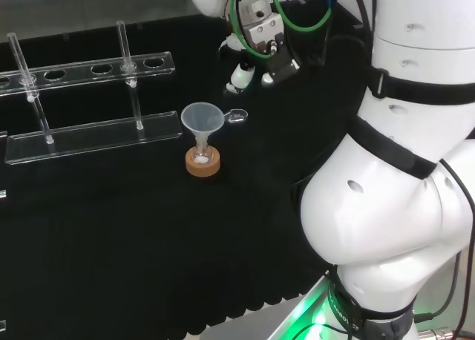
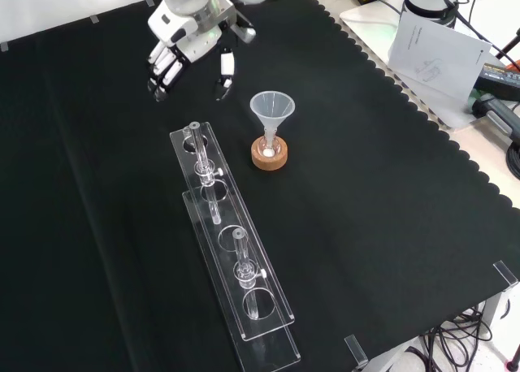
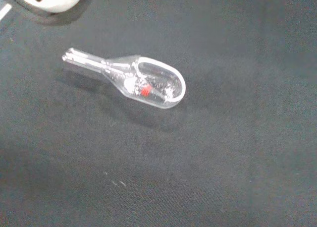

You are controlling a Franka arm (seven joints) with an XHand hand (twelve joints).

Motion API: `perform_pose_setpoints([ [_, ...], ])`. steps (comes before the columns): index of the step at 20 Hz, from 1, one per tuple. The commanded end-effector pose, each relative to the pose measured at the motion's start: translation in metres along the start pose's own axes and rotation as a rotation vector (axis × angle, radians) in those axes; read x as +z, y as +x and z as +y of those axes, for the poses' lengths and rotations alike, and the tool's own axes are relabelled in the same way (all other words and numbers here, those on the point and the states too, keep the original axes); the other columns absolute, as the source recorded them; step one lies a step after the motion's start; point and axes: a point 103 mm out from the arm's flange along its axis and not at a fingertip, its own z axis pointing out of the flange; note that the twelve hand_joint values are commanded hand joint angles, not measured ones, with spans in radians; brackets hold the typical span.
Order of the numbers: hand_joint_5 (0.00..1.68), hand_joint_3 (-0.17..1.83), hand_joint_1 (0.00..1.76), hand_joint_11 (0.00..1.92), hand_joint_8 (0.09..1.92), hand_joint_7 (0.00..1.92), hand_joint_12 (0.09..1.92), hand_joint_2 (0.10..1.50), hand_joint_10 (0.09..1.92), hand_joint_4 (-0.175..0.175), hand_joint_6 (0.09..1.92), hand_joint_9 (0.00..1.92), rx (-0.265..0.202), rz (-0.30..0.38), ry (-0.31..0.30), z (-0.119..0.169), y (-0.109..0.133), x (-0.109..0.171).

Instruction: Remove the funnel from the round-bottom flask.

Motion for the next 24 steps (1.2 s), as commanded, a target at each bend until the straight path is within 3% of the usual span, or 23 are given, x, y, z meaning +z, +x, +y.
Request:
perform_pose_setpoints([
  [1, 0.33, 0.46, 0.74, 0.29, 0.65, 0.14, 1.33, 0.62, 0.64, -0.025, 0.09, 0.43, 0.029, 0.001, -0.018, -0.035, 0.004, -0.023],
  [3, 0.33, 0.46, 0.74, 0.29, 0.65, 0.14, 1.34, 0.62, 0.64, -0.025, 0.09, 0.44, 0.036, 0.033, -0.026, -0.042, 0.004, -0.029],
  [12, 0.33, 0.45, 0.72, 0.3, 0.66, 0.18, 1.34, 0.63, 0.65, -0.026, 0.09, 0.47, 0.048, 0.032, -0.06, -0.094, 0.024, -0.06],
  [24, 0.17, 0.38, 0.62, 0.31, 0.67, 0.06, 1.42, 0.66, 0.69, -0.045, 0.09, 0.34, 0.04, 0.02, 0.002, -0.148, 0.079, -0.078],
])
